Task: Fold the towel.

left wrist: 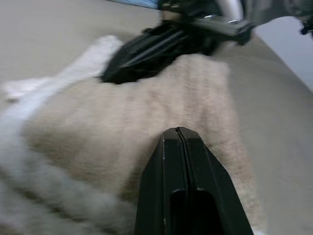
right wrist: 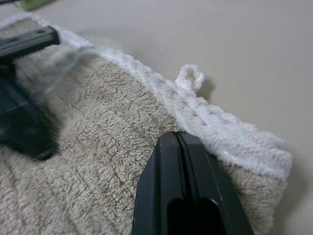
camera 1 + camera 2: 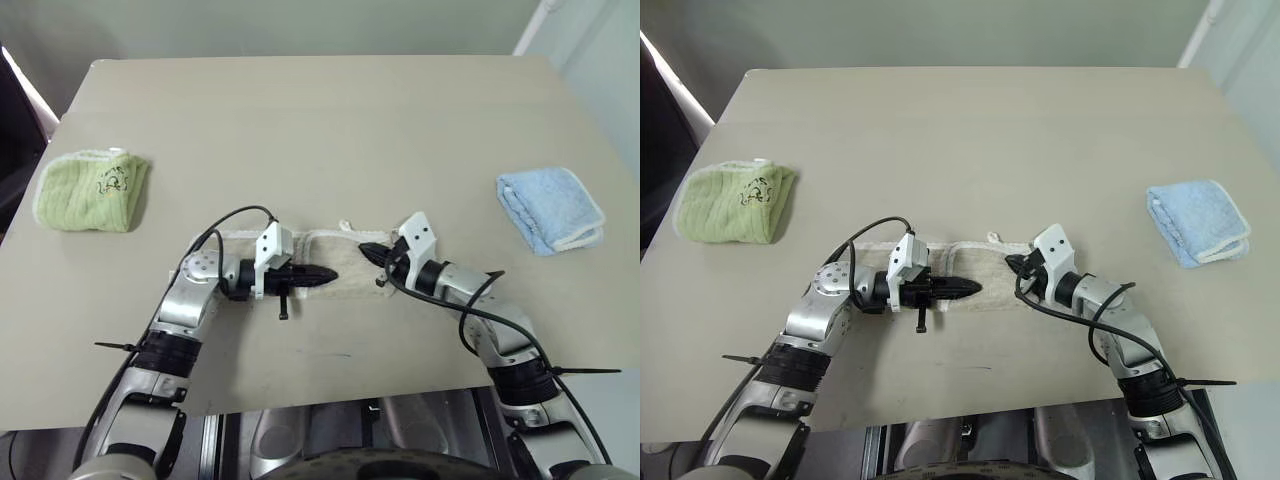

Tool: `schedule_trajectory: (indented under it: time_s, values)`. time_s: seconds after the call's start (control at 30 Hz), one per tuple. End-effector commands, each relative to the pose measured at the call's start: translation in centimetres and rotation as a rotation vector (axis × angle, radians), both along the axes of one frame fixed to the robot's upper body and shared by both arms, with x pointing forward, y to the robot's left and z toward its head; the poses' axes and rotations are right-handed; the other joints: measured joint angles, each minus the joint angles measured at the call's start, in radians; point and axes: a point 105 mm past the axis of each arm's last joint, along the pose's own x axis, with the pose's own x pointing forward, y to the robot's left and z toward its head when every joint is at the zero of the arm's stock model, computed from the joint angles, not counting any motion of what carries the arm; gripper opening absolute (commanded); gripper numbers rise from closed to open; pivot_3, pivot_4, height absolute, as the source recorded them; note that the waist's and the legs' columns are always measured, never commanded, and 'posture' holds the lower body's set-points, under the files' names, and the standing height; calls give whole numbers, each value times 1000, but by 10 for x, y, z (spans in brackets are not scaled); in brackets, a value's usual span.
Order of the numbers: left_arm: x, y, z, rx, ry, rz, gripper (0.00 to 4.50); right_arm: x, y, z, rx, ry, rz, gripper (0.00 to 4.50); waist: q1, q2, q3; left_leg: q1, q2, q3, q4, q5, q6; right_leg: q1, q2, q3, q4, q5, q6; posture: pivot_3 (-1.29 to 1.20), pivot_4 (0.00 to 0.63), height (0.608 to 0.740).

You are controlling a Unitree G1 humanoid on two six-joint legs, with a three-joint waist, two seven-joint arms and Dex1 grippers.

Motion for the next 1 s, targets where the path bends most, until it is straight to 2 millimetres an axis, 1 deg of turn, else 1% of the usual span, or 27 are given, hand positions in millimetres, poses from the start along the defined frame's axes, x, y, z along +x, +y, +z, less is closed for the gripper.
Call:
schedule_trajectory:
  time_s: [0.03, 0.1, 0.13, 0.2, 0.27, 0.33, 0.4, 0.5, 0.57, 0.6, 0.67, 0.73, 0.77, 0.83, 0.9, 1.0]
  values:
    - [-5, -2, 1, 24, -19, -32, 0, 3, -1, -16, -57, 17, -28, 63, -1, 0, 0, 3, 0, 0, 0, 0, 0, 3, 0, 0, 0, 0, 0, 0, 150, 703]
    - [-5, -3, 1, 24, -13, -35, 0, 9, -5, -15, -77, -4, -44, 63, -2, 0, 0, 8, 0, -1, 0, -1, 0, 8, 0, 0, 0, -1, 0, 0, 150, 703]
    - [-6, -3, 1, 23, -10, -37, 0, 11, -6, -14, -82, -12, -46, 63, -3, 0, 0, 10, 0, -1, 0, -1, 0, 10, 0, 0, 0, -3, 4, 0, 150, 703]
    - [-1, -2, 3, 17, -28, -15, 0, 14, -8, -7, -70, -38, -42, 63, -3, 0, 0, 10, -1, -2, 0, -1, 0, 10, 0, 0, 0, -4, 5, 0, 150, 703]
    - [3, 1, 6, 9, -38, 5, 0, 14, -8, 3, -32, -54, -34, 63, -3, 0, 0, 10, -1, -3, 0, -2, 0, 10, 0, 0, 0, -4, 5, 0, 150, 703]
    - [7, 4, 11, -7, -46, 26, 0, 10, -7, 19, 43, -59, -5, 63, -3, 0, 0, 9, -1, -3, 0, -2, -1, 9, 0, 0, 0, -3, 3, 0, 150, 703]
    - [9, 9, 23, -44, -55, 35, 0, -3, -7, 46, 175, -36, 68, 63, -2, 1, 1, 7, -1, -3, 0, -2, -1, 8, 0, 0, 0, -2, 2, 0, 150, 703]
    - [10, 10, 37, -84, -80, 39, 0, -22, -6, 68, 263, -6, 170, 63, -1, 1, 1, 1, -2, -2, -1, -1, -2, 2, 1, 0, 0, -1, 0, 0, 150, 703]
    - [10, 10, 49, -116, -95, 39, 0, -33, -7, 75, 267, 12, 222, 63, 0, 1, 0, 0, -2, -2, -1, -1, -3, 2, 1, 0, -1, -3, 0, 0, 150, 703]
    - [10, 11, 56, -139, -98, 43, 0, -36, -8, 76, 255, 16, 236, 63, 1, 1, 0, -1, -2, -2, -1, -1, -3, 2, 1, 0, -1, -4, 0, 0, 150, 703]
    - [10, 13, 63, -159, -91, 52, 0, -39, -9, 77, 240, 25, 243, 63, 1, 1, 0, -1, -2, -2, -1, -2, -4, 2, 1, 0, -2, -5, 0, 0, 150, 703]
    - [10, 18, 66, -152, -105, 65, 388, -41, -11, 76, 226, 40, 245, 0, 1, 1, 0, 0, -2, -2, -1, -2, -4, 2, 0, 0, -2, -6, 0, 0, 150, 703]
    - [8, 21, 67, -148, -94, 69, 620, -42, -13, 76, 221, 49, 243, 184, 1, 1, 0, 0, -2, -2, -1, -2, -4, 2, 0, 0, -2, -6, 0, 0, 150, 703]
    - [7, 31, 75, -164, -61, 105, 1239, -43, -16, 75, 219, 61, 241, 568, 0, 1, 0, 0, -1, -2, -1, -3, -4, 1, 1, 0, -2, -6, 0, 0, 150, 703]
    - [6, 38, 80, -172, -42, 132, 2023, -45, -17, 75, 215, 67, 247, 1273, 0, 1, 0, 0, -1, -2, -3, -3, -3, 1, 1, 0, -2, -6, 0, 0, 150, 703]
    - [4, 57, 93, -215, 3, 213, 3134, -46, -14, 76, 205, 66, 272, 2328, -2, 1, 0, 1, -1, -2, -5, -2, -4, 1, 1, 0, -2, -6, -1, 0, 150, 703]
